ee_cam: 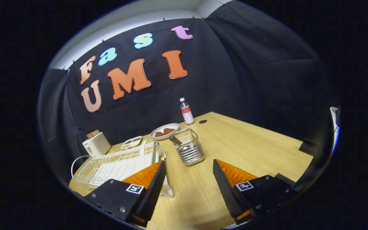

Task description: Take the plate from the dish rack, then take the spoon from the basket and place it into the plate.

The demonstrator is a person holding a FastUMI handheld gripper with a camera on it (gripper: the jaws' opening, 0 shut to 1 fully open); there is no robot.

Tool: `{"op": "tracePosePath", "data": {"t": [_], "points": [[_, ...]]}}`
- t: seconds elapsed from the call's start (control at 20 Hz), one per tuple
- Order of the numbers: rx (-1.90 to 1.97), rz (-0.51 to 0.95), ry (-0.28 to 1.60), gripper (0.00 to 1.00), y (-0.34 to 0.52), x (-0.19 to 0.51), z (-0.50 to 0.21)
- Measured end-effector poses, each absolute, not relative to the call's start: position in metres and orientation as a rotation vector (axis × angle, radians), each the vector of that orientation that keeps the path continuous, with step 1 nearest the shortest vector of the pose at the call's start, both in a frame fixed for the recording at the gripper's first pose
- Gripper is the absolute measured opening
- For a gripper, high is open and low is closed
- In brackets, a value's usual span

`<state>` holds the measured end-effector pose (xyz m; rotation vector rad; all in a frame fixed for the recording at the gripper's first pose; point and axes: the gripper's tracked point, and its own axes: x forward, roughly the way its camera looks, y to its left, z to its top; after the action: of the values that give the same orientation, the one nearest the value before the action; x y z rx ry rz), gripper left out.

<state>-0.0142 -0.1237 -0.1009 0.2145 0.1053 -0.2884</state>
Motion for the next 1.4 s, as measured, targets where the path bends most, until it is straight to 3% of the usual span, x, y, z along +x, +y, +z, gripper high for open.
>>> {"op": "tracePosePath", "data": {"t": [0.3, 0.55, 0.65, 0.75, 0.8, 0.9, 1.0, 1.4], "points": [[-0.024, -0.297, -0.019, 0.93, -0.133, 0.042, -0.083], [-0.073, -0.293, 0.004, 0.9, -0.131, 0.085, -0.099], [-0.05, -0.276, 0.029, 0.79, -0.129, 0.096, -0.106], [-0.031, -0.278, 0.049, 0.57, -0.13, 0.106, -0.113], [-0.026, -0.278, 0.058, 0.34, -0.13, 0.108, -0.115], [-0.025, -0.267, 0.053, 0.11, -0.126, 0.11, -0.107], [-0.035, -0.259, 0.042, 0.06, -0.123, 0.11, -0.093], [-0.118, -0.261, -0.072, 0.05, -0.098, 0.056, -0.008]]}}
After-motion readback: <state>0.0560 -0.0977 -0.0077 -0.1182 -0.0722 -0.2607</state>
